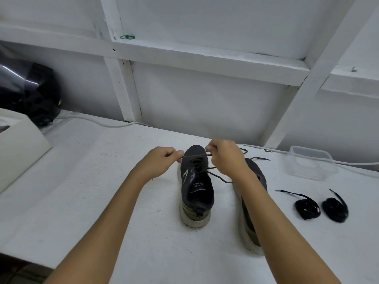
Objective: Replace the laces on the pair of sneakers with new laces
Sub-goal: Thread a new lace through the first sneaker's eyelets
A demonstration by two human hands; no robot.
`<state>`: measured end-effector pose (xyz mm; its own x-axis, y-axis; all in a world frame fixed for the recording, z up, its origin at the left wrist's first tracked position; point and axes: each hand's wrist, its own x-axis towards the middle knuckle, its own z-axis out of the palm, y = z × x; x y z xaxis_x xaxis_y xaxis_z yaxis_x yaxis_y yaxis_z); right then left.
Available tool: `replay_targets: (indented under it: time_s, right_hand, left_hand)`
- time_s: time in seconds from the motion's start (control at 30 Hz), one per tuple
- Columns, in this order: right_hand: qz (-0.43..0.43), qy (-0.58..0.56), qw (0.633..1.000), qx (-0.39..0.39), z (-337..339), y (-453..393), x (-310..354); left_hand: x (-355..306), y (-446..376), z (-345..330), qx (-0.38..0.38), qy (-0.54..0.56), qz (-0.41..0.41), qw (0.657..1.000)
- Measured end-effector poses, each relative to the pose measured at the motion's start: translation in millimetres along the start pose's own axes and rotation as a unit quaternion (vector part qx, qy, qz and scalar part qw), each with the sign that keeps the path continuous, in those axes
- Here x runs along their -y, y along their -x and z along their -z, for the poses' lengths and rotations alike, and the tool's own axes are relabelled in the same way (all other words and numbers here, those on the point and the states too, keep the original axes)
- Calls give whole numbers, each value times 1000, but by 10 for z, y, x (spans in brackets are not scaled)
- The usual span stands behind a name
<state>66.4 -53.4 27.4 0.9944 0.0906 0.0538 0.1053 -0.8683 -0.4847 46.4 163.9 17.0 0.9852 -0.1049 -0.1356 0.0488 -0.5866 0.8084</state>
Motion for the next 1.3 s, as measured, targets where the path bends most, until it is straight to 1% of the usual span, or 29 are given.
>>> replay_targets:
  time_s: [0.03,0.1,0.13,0.2,0.27,0.37,0.47,0.5,0.53,0.57,0.63,0.7,0.8,0.93,1.07,1.2,1.3]
  right_hand:
    - [3,-30,1000,7,22,6,-38]
    - [48,-92,993,54,75,54,5]
    - [70,-104,989,85,85,75,61]
    - [89,-79,985,124,39,80,140]
    - [68,-51,991,105,-25,46,142]
    - [-9,-7,999,42,-19,-22,28]
    - [-67,25,997,24,21,-53,-116]
    - [-63,19,998,25,17,-61,-147]
    - [-40,5,999,28,14,-59,-155]
    - [-5,-13,999,34,5,-52,-133]
    - [69,-43,994,71,-8,-21,-24]
    - [116,-60,989,74,-62,-26,43]
    - [99,-65,992,42,-64,-39,54]
    - [88,-93,990,59,-41,-18,18]
    - [109,-122,986,44,-70,-6,17]
    - [122,-95,987,49,-110,2,33]
    - [77,-69,995,15,-112,-10,29]
  left_hand:
    - [21,2,15,0,0,1,1000]
    - [1,5,17,7,2,-2,1000]
    - [-32,-1,8,10,6,-7,1000]
    - [-105,-12,-16,15,10,-12,1000]
    - [-130,-12,-8,18,10,-17,1000]
    - [-51,10,52,24,6,-15,1000]
    - [68,34,107,25,7,-2,1000]
    - [85,39,112,27,11,0,1000]
    - [88,40,107,28,16,0,999]
    - [68,38,95,28,20,-3,999]
    - [-1,24,46,32,22,-14,999]
    - [-69,6,-7,39,33,-26,998]
    - [-76,-3,-35,37,45,-27,998]
    - [10,7,-29,42,28,-22,998]
    - [35,2,-42,36,36,-21,999]
    - [11,-6,-52,41,50,-28,998]
    - [18,2,-50,63,38,-16,997]
